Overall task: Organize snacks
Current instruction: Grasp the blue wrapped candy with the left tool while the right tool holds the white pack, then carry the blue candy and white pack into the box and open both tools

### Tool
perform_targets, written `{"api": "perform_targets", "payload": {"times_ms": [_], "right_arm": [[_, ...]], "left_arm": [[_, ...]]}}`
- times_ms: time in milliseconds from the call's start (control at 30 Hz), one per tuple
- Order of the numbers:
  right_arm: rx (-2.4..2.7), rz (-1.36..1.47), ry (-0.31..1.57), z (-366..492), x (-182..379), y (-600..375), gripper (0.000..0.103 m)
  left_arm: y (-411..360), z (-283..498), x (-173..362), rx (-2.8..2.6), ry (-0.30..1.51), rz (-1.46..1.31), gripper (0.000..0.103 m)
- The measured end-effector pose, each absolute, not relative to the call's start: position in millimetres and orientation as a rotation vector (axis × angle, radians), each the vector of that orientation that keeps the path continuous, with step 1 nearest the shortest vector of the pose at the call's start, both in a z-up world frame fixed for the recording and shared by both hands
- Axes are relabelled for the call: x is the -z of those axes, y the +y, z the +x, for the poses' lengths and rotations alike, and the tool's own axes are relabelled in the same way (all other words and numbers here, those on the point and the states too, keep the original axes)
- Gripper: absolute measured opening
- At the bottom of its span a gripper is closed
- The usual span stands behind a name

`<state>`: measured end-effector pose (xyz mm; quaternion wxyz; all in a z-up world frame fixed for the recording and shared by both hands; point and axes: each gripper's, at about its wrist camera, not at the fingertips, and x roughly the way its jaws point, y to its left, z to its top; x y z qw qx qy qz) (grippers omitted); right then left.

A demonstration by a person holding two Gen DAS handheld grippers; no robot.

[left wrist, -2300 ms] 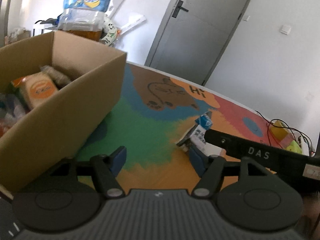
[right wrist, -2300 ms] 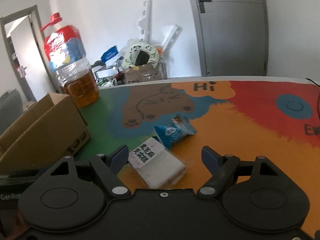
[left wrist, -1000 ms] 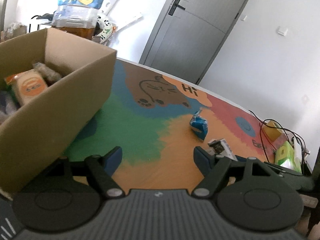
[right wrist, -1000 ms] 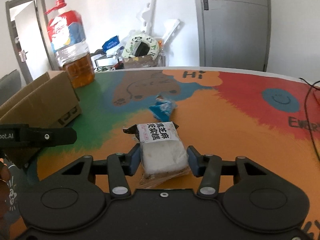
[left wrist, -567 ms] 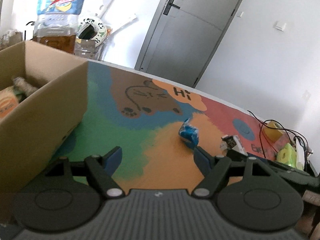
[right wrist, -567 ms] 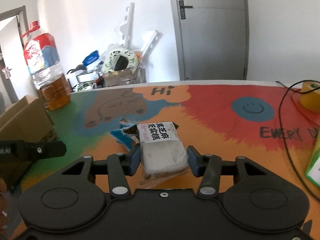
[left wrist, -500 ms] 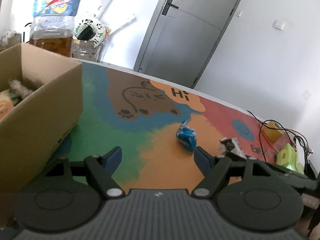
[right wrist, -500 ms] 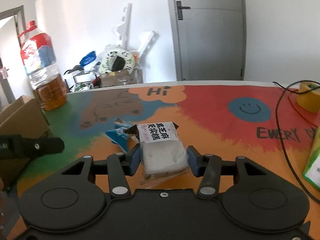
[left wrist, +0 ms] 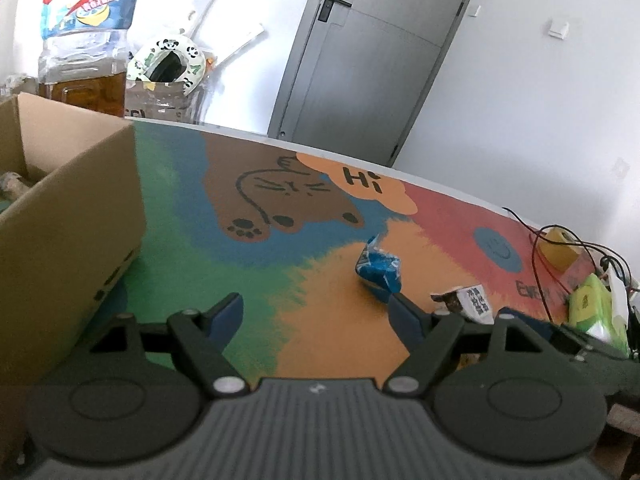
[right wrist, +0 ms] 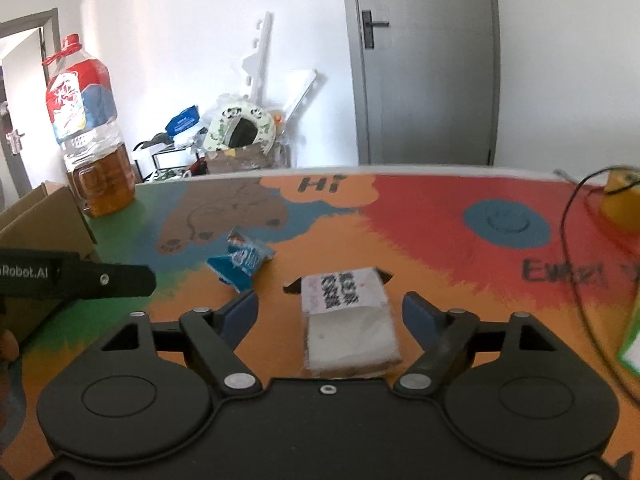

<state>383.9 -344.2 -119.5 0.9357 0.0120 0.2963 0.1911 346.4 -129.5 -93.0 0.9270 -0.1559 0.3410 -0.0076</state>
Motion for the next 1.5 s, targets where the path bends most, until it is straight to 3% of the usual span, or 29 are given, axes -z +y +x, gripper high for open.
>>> {"api": "perform_targets", "payload": {"times_ms": [100,167,200,367,533,733,833,867,900,1500], "right_arm": [[-0.360,0.006,0.623,387,124,-345,0.077],[-0.360,0.001,0.649,389,128,-346,0.060],[-0.354,-0.006,0.662,390,130,-346,0.057],[-0.339,0.015,0.656,388,128,-353,0.050],[-0.301,0.049,0.656,390,128,-365,0.050],[-0.280,0.060,0.657,390,128,-366,0.050],[-0.274,0.063,0.657,390,128,-365,0.050],[-0.272,0.066,0.658,390,128,-365,0.050],[-0.268,0.068,0.658,391,127,-366,0.050],[-0.251,0.098,0.644,370,109,-341,0.048]], "left_arm": [[-135,353,94,0.025,0.700,-0.311,0.079],[-141,358,94,0.034,0.702,-0.300,0.079],[-145,360,94,0.043,0.701,-0.292,0.079],[-165,374,96,0.073,0.699,-0.246,0.079],[-184,393,107,0.059,0.684,-0.142,0.078],[-188,404,118,0.045,0.696,-0.144,0.070],[-187,405,121,0.021,0.689,-0.142,0.049],[-187,405,121,0.015,0.689,-0.139,0.032],[-186,405,121,0.010,0.693,-0.141,0.025],[-134,340,56,0.013,0.622,-0.226,0.023]]}}
